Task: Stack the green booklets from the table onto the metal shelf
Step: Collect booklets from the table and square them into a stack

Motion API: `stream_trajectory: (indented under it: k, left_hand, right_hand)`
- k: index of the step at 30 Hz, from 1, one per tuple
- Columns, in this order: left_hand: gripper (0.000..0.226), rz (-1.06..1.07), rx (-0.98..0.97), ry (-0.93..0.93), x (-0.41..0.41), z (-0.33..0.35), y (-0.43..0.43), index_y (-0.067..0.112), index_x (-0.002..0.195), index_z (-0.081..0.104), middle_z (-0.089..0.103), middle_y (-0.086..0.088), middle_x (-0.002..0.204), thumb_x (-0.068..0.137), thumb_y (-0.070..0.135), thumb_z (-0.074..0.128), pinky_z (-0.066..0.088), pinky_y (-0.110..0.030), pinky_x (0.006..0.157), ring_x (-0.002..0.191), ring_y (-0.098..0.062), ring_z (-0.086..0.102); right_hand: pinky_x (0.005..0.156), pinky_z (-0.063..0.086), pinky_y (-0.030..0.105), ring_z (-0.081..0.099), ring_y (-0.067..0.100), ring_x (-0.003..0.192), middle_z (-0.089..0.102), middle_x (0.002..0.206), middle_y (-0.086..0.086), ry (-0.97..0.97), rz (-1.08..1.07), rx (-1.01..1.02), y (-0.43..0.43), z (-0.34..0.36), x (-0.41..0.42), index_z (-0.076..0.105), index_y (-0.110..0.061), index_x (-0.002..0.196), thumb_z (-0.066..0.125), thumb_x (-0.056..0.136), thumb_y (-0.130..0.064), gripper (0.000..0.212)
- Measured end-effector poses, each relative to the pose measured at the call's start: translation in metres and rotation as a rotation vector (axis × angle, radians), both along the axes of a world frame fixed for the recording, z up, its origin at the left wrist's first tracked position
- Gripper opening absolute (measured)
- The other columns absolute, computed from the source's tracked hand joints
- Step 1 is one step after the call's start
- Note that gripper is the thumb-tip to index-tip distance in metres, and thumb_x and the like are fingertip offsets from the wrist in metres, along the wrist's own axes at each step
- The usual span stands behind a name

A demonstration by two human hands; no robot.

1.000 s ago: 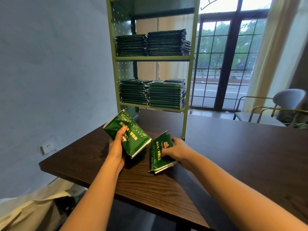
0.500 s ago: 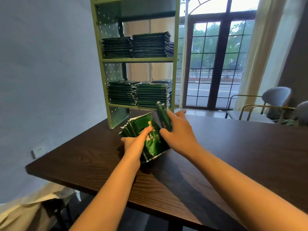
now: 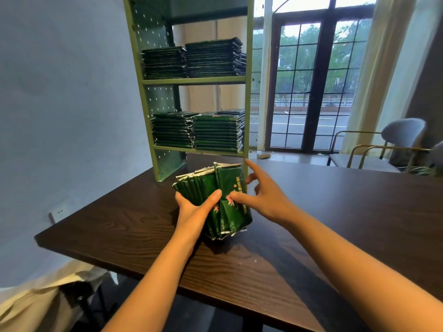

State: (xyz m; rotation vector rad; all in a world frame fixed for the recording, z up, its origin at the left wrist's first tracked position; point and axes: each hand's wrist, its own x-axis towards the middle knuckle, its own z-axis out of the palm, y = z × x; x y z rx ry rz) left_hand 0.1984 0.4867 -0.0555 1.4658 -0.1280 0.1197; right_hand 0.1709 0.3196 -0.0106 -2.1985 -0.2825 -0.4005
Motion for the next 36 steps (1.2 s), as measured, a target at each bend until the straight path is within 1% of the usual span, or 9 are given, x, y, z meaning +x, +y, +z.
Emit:
stream_trajectory:
  k: [2,5,10,13,15,18,24,29,36]
  left_hand:
    - [0.103,-0.085,0.036,-0.025,0.000,-0.001,0.004,0.021,0.142,0.022,0.051,0.000,0.132,0.062,0.042,0.083,0.046,-0.035,0.096,0.113,-0.014,0.055]
    - [0.110,-0.207,0.101,-0.078,0.000,-0.001,0.005,0.024,0.142,0.018,0.048,0.000,0.134,0.052,0.043,0.079,0.047,-0.028,0.094,0.112,-0.007,0.054]
    - [0.144,-0.318,0.168,-0.154,-0.002,-0.006,0.010,0.031,0.140,0.007,0.045,0.011,0.131,0.025,0.075,0.081,0.048,-0.014,0.088,0.116,0.002,0.050]
    - [0.138,-0.364,0.253,-0.200,-0.003,-0.011,0.015,0.033,0.143,0.006,0.044,0.014,0.135,0.035,0.062,0.087,0.046,-0.019,0.098,0.119,0.009,0.049]
    - [0.128,-0.343,0.336,-0.255,-0.001,-0.015,0.016,0.037,0.145,0.008,0.041,0.009,0.142,0.045,0.049,0.087,0.039,-0.039,0.110,0.131,-0.002,0.043]
    - [0.129,-0.322,0.363,-0.295,-0.004,-0.019,0.015,0.038,0.148,0.006,0.039,0.005,0.146,0.049,0.050,0.089,0.034,-0.049,0.112,0.137,-0.013,0.038]
    - [0.127,-0.246,0.302,-0.304,-0.008,-0.030,0.009,0.029,0.151,0.003,0.044,0.001,0.144,0.055,0.040,0.086,0.036,-0.050,0.110,0.134,-0.015,0.043]
    - [0.124,-0.296,0.249,-0.273,-0.005,-0.029,0.004,0.030,0.147,0.006,0.055,0.023,0.129,0.052,0.031,0.085,0.042,-0.032,0.105,0.126,-0.003,0.050]
    - [0.096,-0.215,-0.086,-0.095,0.003,0.002,0.000,0.017,0.133,0.034,0.062,-0.004,0.110,0.052,0.009,0.085,0.057,-0.022,0.069,0.086,-0.005,0.067]
  right_hand:
    - [0.070,0.044,0.011,0.047,0.010,0.105,0.041,0.123,-0.005,0.153,0.090,0.185,-0.008,-0.004,0.001,0.017,-0.025,0.148,0.076,0.075,-0.034,0.093]
    - [0.076,0.054,0.020,0.064,0.014,0.103,0.063,0.119,0.001,0.404,0.351,0.485,-0.010,-0.017,0.006,0.041,-0.017,0.135,0.089,0.046,-0.050,0.107]
    - [0.084,0.053,0.025,0.064,0.017,0.107,0.069,0.114,0.002,0.378,0.524,0.511,0.000,-0.034,0.005,0.053,-0.020,0.123,0.089,0.048,-0.048,0.088]
    - [0.082,0.050,0.016,0.063,0.005,0.105,0.069,0.109,-0.009,0.312,0.527,0.471,0.002,-0.034,0.000,0.051,-0.024,0.120,0.082,0.055,-0.034,0.073]
    - [0.081,0.049,0.014,0.063,0.003,0.104,0.068,0.111,-0.010,0.292,0.534,0.460,0.003,-0.037,-0.002,0.050,-0.024,0.120,0.081,0.057,-0.037,0.071]
    - [0.080,0.051,0.017,0.064,0.006,0.105,0.066,0.115,-0.010,0.330,0.511,0.553,0.007,-0.041,-0.004,0.044,-0.026,0.129,0.077,0.056,-0.064,0.088]
    - [0.079,0.055,0.024,0.064,0.017,0.110,0.065,0.123,0.002,0.326,0.438,0.876,0.030,-0.051,-0.001,0.043,-0.019,0.139,0.075,0.041,-0.078,0.119]
    - [0.097,0.049,0.037,0.060,0.021,0.116,0.063,0.126,0.003,0.245,0.365,0.900,0.035,-0.056,0.008,0.049,-0.020,0.133,0.069,0.051,-0.079,0.103]
    - [0.076,0.057,0.025,0.069,0.014,0.090,0.070,0.104,0.005,0.334,0.330,0.651,0.038,-0.009,0.016,0.057,-0.015,0.121,0.035,0.088,-0.057,0.057]
